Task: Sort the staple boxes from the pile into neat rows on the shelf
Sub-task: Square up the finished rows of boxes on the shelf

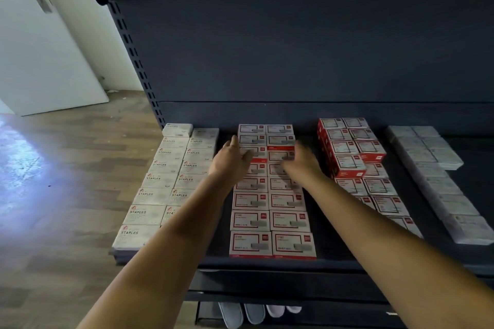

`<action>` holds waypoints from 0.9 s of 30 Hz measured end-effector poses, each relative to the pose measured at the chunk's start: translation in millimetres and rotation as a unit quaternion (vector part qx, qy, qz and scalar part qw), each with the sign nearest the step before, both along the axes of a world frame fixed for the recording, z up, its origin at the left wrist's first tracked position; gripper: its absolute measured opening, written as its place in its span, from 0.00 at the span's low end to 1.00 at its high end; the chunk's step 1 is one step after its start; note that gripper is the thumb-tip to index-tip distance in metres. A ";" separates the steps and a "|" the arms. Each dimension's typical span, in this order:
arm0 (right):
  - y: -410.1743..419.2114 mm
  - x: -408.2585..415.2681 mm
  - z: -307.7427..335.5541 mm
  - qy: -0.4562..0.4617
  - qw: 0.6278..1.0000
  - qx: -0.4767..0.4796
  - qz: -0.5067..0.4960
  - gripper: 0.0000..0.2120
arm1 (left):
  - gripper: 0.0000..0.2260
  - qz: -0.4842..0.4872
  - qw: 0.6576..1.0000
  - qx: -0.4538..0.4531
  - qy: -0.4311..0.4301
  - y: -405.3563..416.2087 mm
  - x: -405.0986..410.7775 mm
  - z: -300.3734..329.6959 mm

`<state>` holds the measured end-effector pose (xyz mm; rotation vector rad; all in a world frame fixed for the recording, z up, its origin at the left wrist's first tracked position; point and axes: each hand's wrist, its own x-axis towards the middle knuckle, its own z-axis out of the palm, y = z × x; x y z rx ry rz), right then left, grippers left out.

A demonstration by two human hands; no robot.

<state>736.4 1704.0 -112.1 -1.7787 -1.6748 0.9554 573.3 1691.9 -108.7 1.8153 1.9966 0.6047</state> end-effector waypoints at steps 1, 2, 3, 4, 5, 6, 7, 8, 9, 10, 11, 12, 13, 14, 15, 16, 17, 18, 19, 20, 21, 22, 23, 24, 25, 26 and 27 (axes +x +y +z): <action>5.8 -0.9 0.2 0.007 1.000 -0.006 0.005 0.24 | 0.19 0.005 1.000 -0.005 -0.012 4.7 0.4 -0.7; 11.1 -1.2 0.6 0.017 1.000 -0.014 0.008 0.26 | 0.19 0.009 1.000 -0.011 -0.023 9.4 0.4 -1.6; 15.6 -1.0 1.0 0.028 0.999 -0.024 0.008 0.27 | 0.19 0.009 0.999 -0.019 -0.035 13.9 0.4 -2.3; 19.9 -0.6 1.2 0.041 0.999 -0.034 0.008 0.28 | 0.18 0.006 0.998 -0.028 -0.049 17.6 0.5 -2.8; 22.3 -0.4 2.5 0.054 0.997 -0.046 0.009 0.29 | 0.18 0.000 0.997 -0.035 -0.064 21.1 0.5 -3.7; 24.3 -0.4 3.8 0.071 0.996 -0.056 0.010 0.29 | 0.19 -0.006 0.996 -0.038 -0.080 23.9 0.3 -4.4; 26.0 -0.2 4.5 0.088 0.994 -0.062 0.010 0.29 | 0.19 -0.009 0.995 -0.037 -0.095 26.1 0.1 -4.6; 28.0 0.0 4.2 0.108 0.992 -0.062 0.010 0.28 | 0.19 -0.008 0.994 -0.032 -0.106 27.6 -0.2 -4.8; 29.0 0.5 3.3 0.124 0.990 -0.061 0.009 0.26 | 0.20 -0.005 0.994 -0.025 -0.110 28.8 -0.4 -5.6; 29.7 1.0 2.1 0.136 0.989 -0.060 0.007 0.25 | 0.21 0.000 0.994 -0.020 -0.110 29.3 -0.3 -6.2; 30.1 1.5 0.9 0.143 0.988 -0.062 0.004 0.25 | 0.23 0.006 0.994 -0.016 -0.107 29.5 0.1 -7.4; 30.9 2.2 -0.2 0.150 0.987 -0.063 0.000 0.26 | 0.24 0.012 0.995 -0.014 -0.102 29.8 0.7 -8.8; 31.6 2.6 -0.9 0.153 0.986 -0.065 -0.003 0.26 | 0.25 0.016 0.995 -0.011 -0.100 29.7 1.7 -10.3; 32.4 2.8 -1.8 0.153 0.986 -0.065 -0.005 0.26 | 0.25 0.017 0.995 -0.007 -0.099 29.0 2.9 -10.9; 32.7 2.9 -2.4 0.151 0.986 -0.065 -0.004 0.26 | 0.24 0.018 0.995 -0.002 -0.099 28.4 3.7 -11.2; 33.0 2.6 -2.6 0.151 0.986 -0.065 -0.003 0.25 | 0.23 0.017 0.995 0.003 -0.096 27.8 4.0 -11.1; 32.7 2.2 -2.7 0.149 0.987 -0.066 -0.001 0.25 | 0.22 0.014 0.995 0.008 -0.094 27.0 3.9 -10.6; 32.0 2.0 -2.7 0.150 0.986 -0.069 0.001 0.25 | 0.21 0.010 0.996 0.009 -0.092 26.4 3.4 -9.8; 31.0 2.0 -2.2 0.150 0.986 -0.072 0.002 0.25 | 0.21 0.006 0.996 0.007 -0.091 25.8 2.7 -8.8; 30.3 1.9 -1.5 0.149 0.986 -0.074 0.004 0.26 | 0.21 0.002 0.996 0.000 -0.093 25.2 2.1 -7.3; 29.0 1.9 0.0 0.145 0.986 -0.076 0.008 0.27 | 0.22 -0.003 0.995 -0.011 -0.098 24.7 1.2 -6.0; 27.9 1.8 1.5 0.139 0.987 -0.079 0.014 0.27 | 0.22 -0.011 0.994 -0.026 -0.105 23.6 0.2 -3.4; 26.6 1.3 3.3 0.128 0.988 -0.081 0.021 0.28 | 0.23 -0.023 0.992 -0.042 -0.114 22.3 -0.9 -0.4; 24.9 1.0 4.4 0.112 0.990 -0.081 0.029 0.29 | 0.24 -0.035 0.990 -0.057 -0.125 20.1 -2.0 2.5; 22.0 0.0 5.9 0.094 0.992 -0.076 0.035 0.30 | 0.24 -0.043 0.987 -0.067 -0.137 17.2 -2.9 4.5; 18.4 -0.9 6.5 0.082 0.994 -0.067 0.035 0.31 | 0.24 -0.043 0.985 -0.073 -0.149 13.2 -3.4 5.8; 13.6 -2.2 6.4 0.078 0.995 -0.058 0.029 0.31 | 0.24 -0.038 0.984 -0.074 -0.159 7.8 -3.7 6.1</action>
